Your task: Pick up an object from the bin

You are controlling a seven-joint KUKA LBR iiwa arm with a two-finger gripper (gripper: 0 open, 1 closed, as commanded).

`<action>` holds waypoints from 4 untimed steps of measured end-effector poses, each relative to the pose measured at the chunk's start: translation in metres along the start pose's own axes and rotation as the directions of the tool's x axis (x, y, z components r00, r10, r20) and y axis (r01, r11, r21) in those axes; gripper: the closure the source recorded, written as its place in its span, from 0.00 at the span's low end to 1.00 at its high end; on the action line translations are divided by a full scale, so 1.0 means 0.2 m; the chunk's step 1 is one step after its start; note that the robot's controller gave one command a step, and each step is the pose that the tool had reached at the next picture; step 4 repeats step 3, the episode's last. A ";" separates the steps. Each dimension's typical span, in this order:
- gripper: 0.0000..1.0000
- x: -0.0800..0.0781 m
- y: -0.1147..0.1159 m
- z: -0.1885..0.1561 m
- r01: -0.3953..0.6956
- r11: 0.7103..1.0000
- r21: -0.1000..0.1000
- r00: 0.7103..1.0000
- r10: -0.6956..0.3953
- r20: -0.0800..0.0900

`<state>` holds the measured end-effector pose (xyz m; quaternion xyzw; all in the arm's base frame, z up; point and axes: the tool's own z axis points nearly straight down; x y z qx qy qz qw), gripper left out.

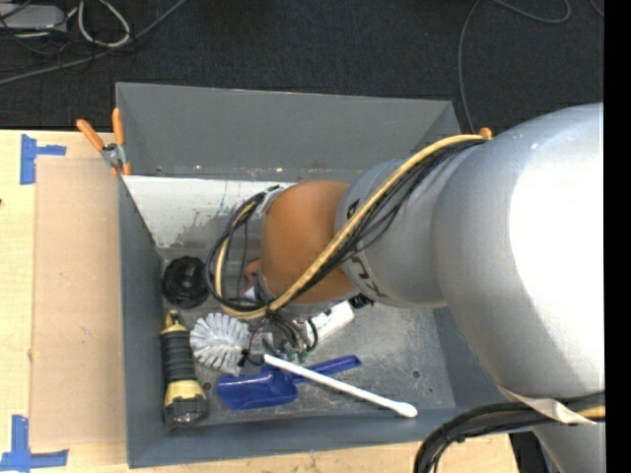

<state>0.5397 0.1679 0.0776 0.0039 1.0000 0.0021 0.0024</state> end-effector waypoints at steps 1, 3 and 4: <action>1.00 0.00 0.00 0.00 0.000 1.000 0.000 1.000 0.000 0.000; 1.00 0.02 -0.01 -0.29 0.000 1.000 0.006 1.000 0.000 -0.013; 1.00 0.02 -0.01 -0.29 0.000 1.000 0.006 1.000 0.000 -0.013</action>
Offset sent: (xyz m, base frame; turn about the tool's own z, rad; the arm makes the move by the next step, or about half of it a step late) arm 0.0003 0.0000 0.0663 -0.0004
